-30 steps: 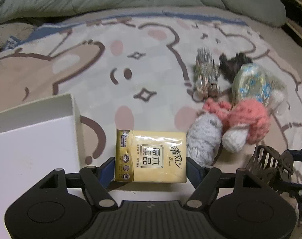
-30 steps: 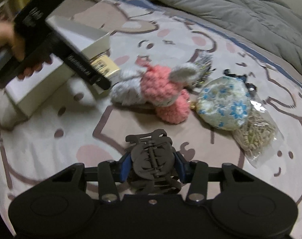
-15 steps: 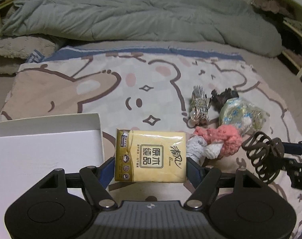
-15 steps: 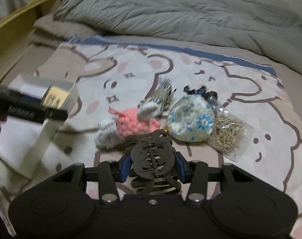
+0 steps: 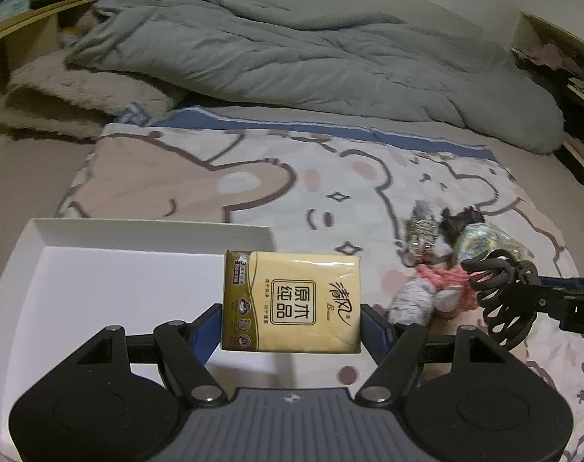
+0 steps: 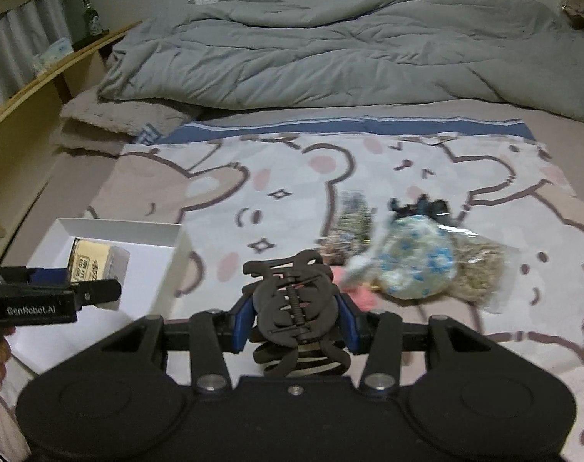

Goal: Organize objects
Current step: 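Carry the tissue pack and the claw clip over the white box with both tools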

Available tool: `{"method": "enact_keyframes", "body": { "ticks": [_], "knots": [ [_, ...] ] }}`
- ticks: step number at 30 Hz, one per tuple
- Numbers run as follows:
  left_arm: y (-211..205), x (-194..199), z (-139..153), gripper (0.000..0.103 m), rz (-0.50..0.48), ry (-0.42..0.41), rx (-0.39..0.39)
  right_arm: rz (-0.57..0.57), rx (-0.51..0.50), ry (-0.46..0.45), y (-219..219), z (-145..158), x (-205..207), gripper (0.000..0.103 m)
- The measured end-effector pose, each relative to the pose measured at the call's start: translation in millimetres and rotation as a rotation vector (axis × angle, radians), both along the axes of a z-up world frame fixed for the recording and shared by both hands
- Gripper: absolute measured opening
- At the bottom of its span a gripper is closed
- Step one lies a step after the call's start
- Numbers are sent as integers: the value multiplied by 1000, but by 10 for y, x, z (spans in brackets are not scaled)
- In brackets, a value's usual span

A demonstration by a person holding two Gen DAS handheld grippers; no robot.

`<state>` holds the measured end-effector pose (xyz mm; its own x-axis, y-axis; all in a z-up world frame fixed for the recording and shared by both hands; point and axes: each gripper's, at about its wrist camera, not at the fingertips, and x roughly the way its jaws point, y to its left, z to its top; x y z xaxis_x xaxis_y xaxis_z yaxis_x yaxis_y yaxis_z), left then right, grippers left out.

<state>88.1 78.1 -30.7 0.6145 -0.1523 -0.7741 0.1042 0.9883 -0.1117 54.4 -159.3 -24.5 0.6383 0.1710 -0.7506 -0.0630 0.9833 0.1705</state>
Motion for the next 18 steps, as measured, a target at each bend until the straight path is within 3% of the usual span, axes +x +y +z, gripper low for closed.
{"method": "enact_keyframes", "body": {
  "ticks": [18],
  "knots": [
    [871,-258,-197,74,90,56,38,64,147,82,1198,-175,115,47]
  ]
}}
